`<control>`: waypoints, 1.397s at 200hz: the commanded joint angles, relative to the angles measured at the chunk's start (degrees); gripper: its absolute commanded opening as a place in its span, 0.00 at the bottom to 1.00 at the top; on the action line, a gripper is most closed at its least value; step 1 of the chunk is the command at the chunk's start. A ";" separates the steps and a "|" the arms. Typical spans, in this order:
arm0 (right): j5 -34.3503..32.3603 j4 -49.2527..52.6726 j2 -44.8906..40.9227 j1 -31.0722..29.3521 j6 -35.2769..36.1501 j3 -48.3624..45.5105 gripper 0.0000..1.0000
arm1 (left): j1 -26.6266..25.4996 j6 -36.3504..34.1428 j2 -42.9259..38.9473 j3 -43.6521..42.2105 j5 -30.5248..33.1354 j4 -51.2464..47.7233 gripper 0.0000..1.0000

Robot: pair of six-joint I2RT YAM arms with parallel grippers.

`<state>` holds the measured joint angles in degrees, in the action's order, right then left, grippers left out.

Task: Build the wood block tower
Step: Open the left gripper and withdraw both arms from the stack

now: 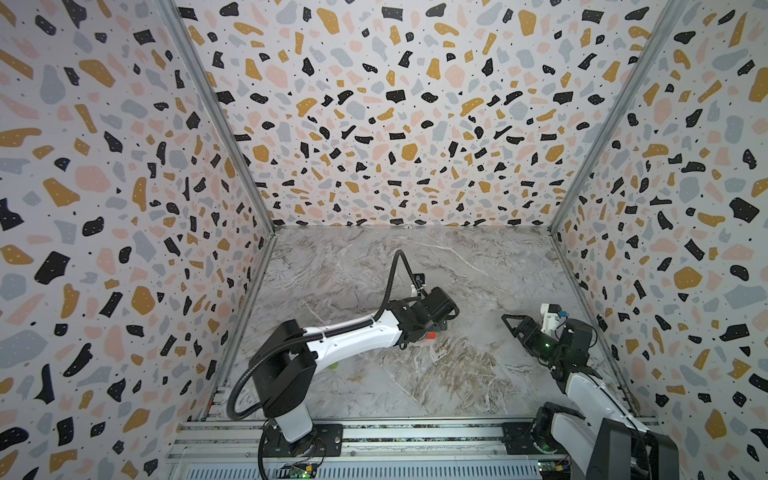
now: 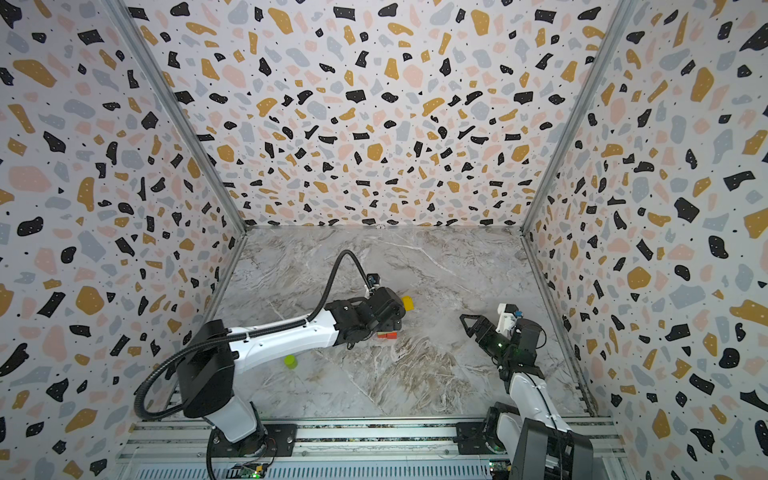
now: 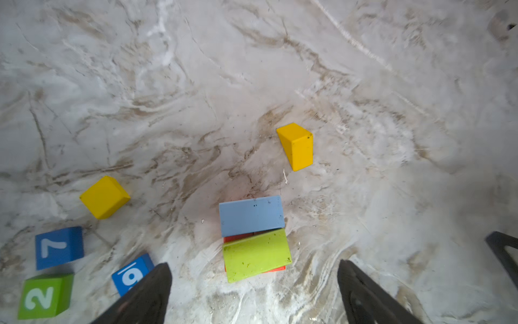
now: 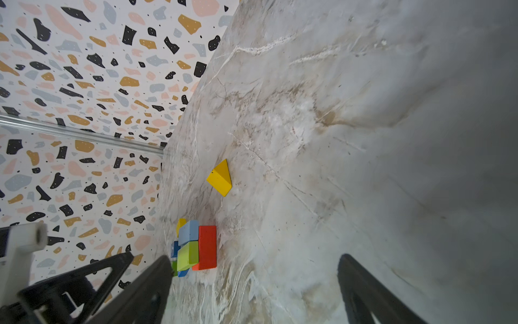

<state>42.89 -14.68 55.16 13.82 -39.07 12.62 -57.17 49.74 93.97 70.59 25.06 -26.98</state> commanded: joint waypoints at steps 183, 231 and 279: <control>-26.07 31.76 26.74 -41.29 19.05 47.75 0.72 | 24.86 -4.10 -29.28 -27.29 2.37 1.10 1.00; -28.72 36.69 41.25 -48.01 20.88 61.56 0.71 | 30.54 -3.49 -36.06 -34.36 4.41 4.35 1.00; -31.08 39.95 54.08 -53.28 22.06 73.99 0.69 | 32.81 -4.37 -39.50 -38.92 6.76 6.85 1.00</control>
<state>13.80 20.91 105.80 -37.34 -18.57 80.99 -25.23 45.78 54.26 32.73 29.52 -23.77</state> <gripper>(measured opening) 0.702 0.999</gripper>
